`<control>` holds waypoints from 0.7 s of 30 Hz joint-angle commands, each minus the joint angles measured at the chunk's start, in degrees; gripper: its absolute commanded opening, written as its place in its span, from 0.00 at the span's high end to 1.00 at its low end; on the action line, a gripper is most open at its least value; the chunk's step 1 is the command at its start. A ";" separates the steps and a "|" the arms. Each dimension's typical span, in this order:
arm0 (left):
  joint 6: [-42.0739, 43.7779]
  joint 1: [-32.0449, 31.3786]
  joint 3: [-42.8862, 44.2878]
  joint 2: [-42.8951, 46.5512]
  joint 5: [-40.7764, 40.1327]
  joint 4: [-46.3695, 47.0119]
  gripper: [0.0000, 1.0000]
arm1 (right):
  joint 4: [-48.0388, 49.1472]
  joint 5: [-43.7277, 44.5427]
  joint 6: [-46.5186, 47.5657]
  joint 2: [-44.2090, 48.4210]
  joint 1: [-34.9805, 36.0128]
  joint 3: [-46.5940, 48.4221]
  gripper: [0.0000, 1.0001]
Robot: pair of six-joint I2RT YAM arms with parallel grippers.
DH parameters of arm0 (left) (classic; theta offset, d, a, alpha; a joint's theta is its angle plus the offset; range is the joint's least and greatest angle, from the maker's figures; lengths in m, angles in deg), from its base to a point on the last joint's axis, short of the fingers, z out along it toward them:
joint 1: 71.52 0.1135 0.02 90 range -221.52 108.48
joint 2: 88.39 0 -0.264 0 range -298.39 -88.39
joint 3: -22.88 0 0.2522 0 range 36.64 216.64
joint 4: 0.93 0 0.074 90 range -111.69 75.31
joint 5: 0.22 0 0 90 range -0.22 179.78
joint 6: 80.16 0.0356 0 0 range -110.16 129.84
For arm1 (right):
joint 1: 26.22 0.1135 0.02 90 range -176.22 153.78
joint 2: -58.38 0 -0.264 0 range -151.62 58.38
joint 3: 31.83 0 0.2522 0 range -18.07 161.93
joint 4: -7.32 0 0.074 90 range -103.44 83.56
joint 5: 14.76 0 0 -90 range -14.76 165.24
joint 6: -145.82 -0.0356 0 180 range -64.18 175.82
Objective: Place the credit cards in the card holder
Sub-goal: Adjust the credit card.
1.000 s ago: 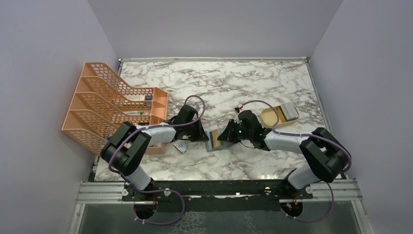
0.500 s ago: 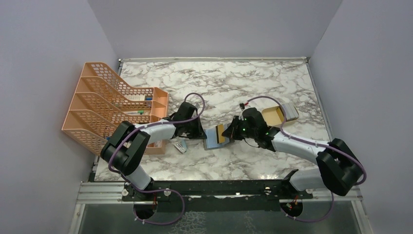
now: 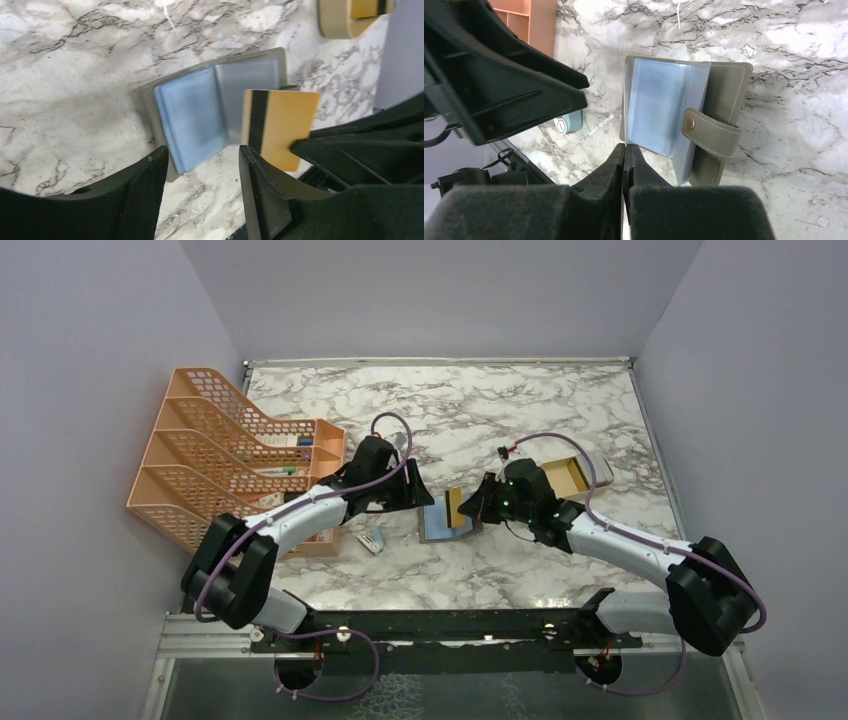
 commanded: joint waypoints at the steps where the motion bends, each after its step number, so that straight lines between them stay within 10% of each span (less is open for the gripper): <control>1: -2.47 0.22 -0.10 5.08 2.27 0.79 0.44 | 4.45 -3.21 -2.29 0.85 -0.01 -1.90 0.99; 21: -12.54 0.17 -8.75 14.03 14.10 14.63 0.31 | 26.50 -12.81 -11.89 10.14 -0.02 -13.57 0.99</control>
